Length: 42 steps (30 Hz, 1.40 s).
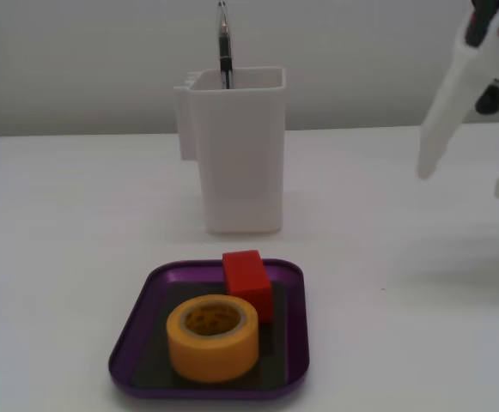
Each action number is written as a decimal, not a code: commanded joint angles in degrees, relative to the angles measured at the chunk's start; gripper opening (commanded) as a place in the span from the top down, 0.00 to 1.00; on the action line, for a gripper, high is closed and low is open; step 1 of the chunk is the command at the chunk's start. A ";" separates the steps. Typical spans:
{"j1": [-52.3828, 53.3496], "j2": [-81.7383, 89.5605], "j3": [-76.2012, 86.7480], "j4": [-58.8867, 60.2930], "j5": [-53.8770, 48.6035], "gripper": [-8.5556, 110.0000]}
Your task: Pick up the red cube and place it in the box.
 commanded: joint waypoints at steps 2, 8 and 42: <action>-0.18 10.81 9.67 -4.04 -0.18 0.77; -0.09 22.41 20.92 -4.39 -0.09 0.77; 1.32 49.57 40.87 -3.52 0.00 0.93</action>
